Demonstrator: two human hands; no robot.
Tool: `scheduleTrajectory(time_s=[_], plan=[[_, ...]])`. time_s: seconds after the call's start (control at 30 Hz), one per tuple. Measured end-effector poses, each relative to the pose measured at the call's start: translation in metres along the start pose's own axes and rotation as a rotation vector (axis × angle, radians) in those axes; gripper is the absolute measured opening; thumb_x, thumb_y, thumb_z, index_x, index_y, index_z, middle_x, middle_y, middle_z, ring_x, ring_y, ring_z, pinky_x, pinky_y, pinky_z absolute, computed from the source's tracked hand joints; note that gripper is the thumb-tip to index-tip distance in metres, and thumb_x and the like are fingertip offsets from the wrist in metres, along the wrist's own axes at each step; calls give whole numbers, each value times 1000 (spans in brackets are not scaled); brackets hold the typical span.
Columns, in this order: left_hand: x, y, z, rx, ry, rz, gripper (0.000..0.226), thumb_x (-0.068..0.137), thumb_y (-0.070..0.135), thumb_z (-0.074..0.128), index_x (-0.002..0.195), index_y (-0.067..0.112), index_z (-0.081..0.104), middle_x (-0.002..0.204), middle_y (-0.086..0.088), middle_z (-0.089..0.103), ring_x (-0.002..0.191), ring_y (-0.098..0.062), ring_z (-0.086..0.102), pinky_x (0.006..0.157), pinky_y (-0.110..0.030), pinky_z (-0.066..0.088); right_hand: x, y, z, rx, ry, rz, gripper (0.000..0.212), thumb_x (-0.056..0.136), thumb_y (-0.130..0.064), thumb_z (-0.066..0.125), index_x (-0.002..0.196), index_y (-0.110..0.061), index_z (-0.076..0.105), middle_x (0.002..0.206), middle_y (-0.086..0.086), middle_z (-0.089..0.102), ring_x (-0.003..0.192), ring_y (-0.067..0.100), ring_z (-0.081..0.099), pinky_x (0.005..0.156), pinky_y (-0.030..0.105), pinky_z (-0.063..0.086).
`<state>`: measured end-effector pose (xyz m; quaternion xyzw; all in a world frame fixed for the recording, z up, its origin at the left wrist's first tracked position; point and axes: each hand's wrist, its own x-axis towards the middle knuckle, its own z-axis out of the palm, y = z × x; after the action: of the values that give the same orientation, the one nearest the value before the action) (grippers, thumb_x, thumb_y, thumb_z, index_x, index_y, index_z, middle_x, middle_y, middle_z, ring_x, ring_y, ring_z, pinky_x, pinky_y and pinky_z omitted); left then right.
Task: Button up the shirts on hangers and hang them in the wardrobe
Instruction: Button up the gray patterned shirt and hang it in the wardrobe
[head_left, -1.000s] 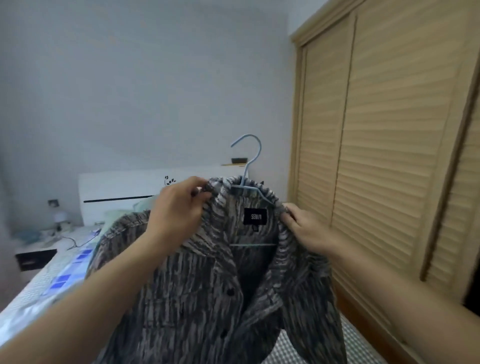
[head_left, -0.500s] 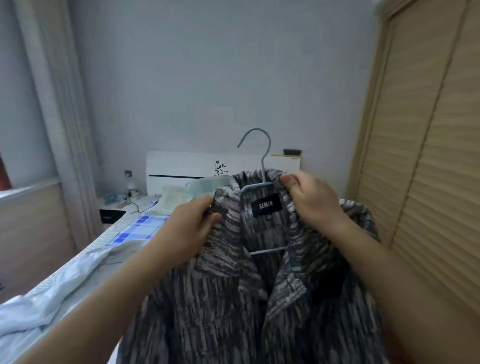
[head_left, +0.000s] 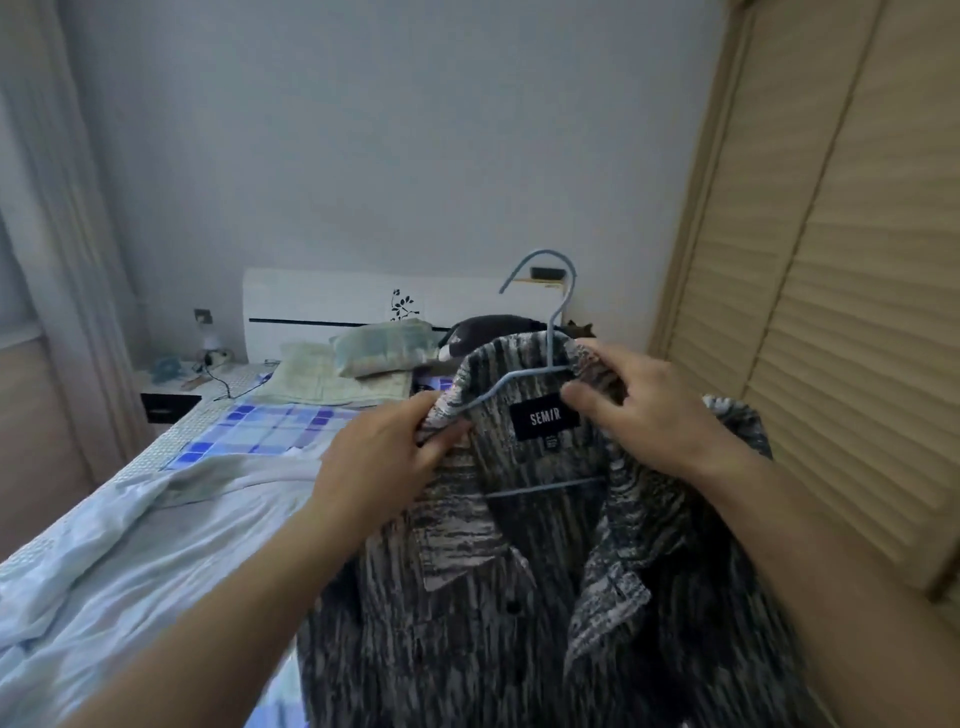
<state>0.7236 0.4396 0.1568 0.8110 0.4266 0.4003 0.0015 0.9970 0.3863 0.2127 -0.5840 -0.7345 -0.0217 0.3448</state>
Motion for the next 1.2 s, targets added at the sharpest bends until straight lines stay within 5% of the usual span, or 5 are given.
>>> scheduleTrajectory(time_s=[0.27,0.57,0.8,1.0,1.2], plan=[[-5,-11,-8,-124,-229,29,44,85,54,74,67,16,60,59,-1,56,58,-17,54,55,-37,43,-62,51,36,-288,-155,390,7,67,-26,44,74,-28,47,91,6,64,94,36,64,72,44,51],[0,-13,-107,-251,-85,-25,43,84,51,75,63,14,65,44,1,45,42,-11,35,49,-32,28,-65,-54,-6,195,273,193,51,99,-68,33,119,-35,66,109,-19,70,108,4,63,90,31,47],[70,-7,-146,-189,-198,-132,66,83,72,59,93,9,74,63,-16,64,55,-20,51,56,-31,34,22,-70,-50,-51,408,84,32,105,-30,50,129,-19,68,120,-1,69,114,14,59,92,23,41],[90,-55,0,-73,-276,-250,46,92,66,56,83,23,68,77,-5,64,75,-26,61,62,-32,39,78,52,59,-76,120,302,32,105,-40,44,86,-23,65,90,0,69,95,26,62,83,39,42],[-62,-147,288,207,-683,-508,71,95,66,26,150,23,42,149,-17,43,134,-40,41,107,-53,40,-12,248,314,-169,-482,667,57,102,-48,34,150,-19,41,147,15,48,135,40,44,110,52,40]])
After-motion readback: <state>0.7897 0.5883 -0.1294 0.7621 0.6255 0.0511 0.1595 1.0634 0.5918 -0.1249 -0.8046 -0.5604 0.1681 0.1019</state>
